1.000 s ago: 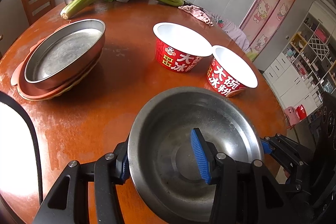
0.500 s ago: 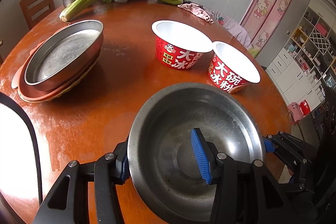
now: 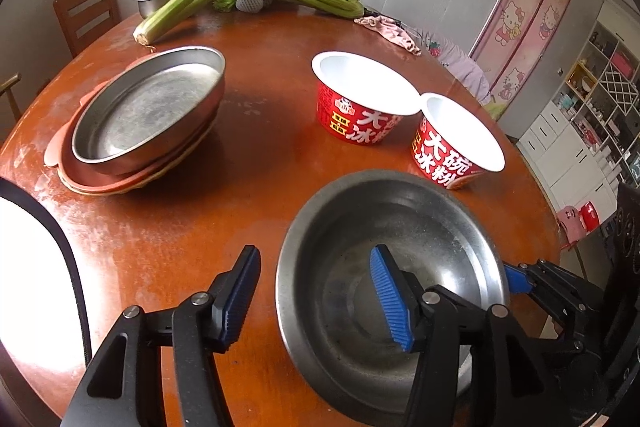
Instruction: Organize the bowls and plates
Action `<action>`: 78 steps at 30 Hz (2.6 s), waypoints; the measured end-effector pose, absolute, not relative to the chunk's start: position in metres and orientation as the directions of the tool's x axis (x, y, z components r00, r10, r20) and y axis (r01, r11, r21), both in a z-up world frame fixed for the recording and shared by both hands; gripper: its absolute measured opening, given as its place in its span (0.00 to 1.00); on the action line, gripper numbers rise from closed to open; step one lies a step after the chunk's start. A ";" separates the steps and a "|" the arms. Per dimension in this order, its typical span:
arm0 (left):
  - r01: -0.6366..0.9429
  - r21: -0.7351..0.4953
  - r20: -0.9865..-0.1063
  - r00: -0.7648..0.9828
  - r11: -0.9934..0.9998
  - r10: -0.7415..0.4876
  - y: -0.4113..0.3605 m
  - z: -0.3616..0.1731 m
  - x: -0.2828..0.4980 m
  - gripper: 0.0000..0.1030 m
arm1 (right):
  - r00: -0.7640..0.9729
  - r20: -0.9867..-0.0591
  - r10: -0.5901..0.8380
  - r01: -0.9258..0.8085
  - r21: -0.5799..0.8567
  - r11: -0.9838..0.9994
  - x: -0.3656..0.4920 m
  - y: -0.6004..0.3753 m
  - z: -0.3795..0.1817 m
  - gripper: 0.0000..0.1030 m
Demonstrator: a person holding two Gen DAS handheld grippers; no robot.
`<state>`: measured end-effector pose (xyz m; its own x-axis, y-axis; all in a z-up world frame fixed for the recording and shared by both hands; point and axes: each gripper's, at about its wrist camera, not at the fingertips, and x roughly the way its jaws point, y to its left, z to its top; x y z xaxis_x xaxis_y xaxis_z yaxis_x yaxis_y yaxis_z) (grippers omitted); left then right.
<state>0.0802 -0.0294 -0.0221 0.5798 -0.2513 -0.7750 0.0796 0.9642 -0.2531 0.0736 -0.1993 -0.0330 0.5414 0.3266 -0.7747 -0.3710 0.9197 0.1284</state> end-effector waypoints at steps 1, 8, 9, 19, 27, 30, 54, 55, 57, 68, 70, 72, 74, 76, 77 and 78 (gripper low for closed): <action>0.078 -0.251 -0.772 0.586 0.965 -0.248 -0.028 -0.020 0.079 0.56 | 0.544 -0.773 0.326 -0.368 0.129 0.921 0.073 -0.201 -0.032 0.57; 0.075 -0.251 -0.757 0.606 0.965 -0.244 -0.026 -0.010 0.077 0.56 | 0.567 -0.759 0.320 -0.348 0.132 0.928 0.070 -0.213 -0.025 0.57; 0.077 -0.254 -0.756 0.606 0.964 -0.248 -0.026 -0.008 0.077 0.56 | 0.570 -0.756 0.322 -0.347 0.133 0.928 0.069 -0.215 -0.024 0.57; 0.132 -0.260 -0.722 0.631 0.957 -0.283 -0.041 0.017 0.083 0.57 | 0.608 -0.730 0.314 -0.316 0.140 0.938 0.072 -0.234 -0.009 0.58; 0.220 -0.250 -0.703 0.629 0.943 -0.333 -0.074 0.035 0.102 0.57 | 0.656 -0.699 0.285 -0.266 0.139 0.954 0.083 -0.256 0.008 0.58; 0.250 -0.242 -0.709 0.614 0.937 -0.347 -0.086 0.039 0.114 0.57 | 0.676 -0.688 0.264 -0.232 0.140 0.962 0.091 -0.268 0.016 0.58; 0.244 -0.307 -0.785 0.482 0.920 -0.390 -0.122 0.015 0.178 0.57 | 0.674 -0.719 0.167 -0.134 0.104 0.986 0.163 -0.306 0.013 0.60; 0.246 -0.300 -0.790 0.478 0.922 -0.384 -0.125 0.014 0.178 0.57 | 0.670 -0.724 0.161 -0.130 0.099 0.987 0.166 -0.306 0.011 0.60; 0.250 -0.292 -0.798 0.467 0.923 -0.379 -0.130 0.012 0.179 0.57 | 0.664 -0.730 0.161 -0.136 0.094 0.986 0.171 -0.307 0.006 0.60; 0.230 -0.314 -0.823 0.419 0.921 -0.385 -0.143 0.001 0.197 0.56 | 0.615 -0.759 0.214 -0.200 0.112 0.973 0.188 -0.299 -0.013 0.60; 0.225 -0.319 -0.822 0.418 0.921 -0.387 -0.143 0.000 0.199 0.56 | 0.608 -0.762 0.221 -0.219 0.107 0.970 0.189 -0.295 -0.015 0.60; 0.219 -0.329 -0.821 0.414 0.919 -0.393 -0.142 -0.002 0.201 0.56 | 0.597 -0.763 0.247 -0.239 0.125 0.963 0.189 -0.293 -0.017 0.60; 0.217 -0.337 -0.822 0.406 0.916 -0.399 -0.142 -0.004 0.204 0.56 | 0.584 -0.764 0.273 -0.262 0.140 0.955 0.189 -0.290 -0.019 0.60; 0.216 -0.343 -0.822 0.402 0.914 -0.404 -0.141 -0.005 0.205 0.56 | 0.579 -0.764 0.284 -0.280 0.141 0.950 0.189 -0.287 -0.020 0.60; 0.215 -0.347 -0.822 0.399 0.913 -0.407 -0.142 -0.006 0.206 0.56 | 0.572 -0.765 0.295 -0.289 0.148 0.946 0.188 -0.286 -0.021 0.60; 0.218 -0.352 -0.821 0.396 0.910 -0.412 -0.142 -0.006 0.206 0.56 | 0.567 -0.766 0.304 -0.295 0.156 0.943 0.187 -0.285 -0.022 0.60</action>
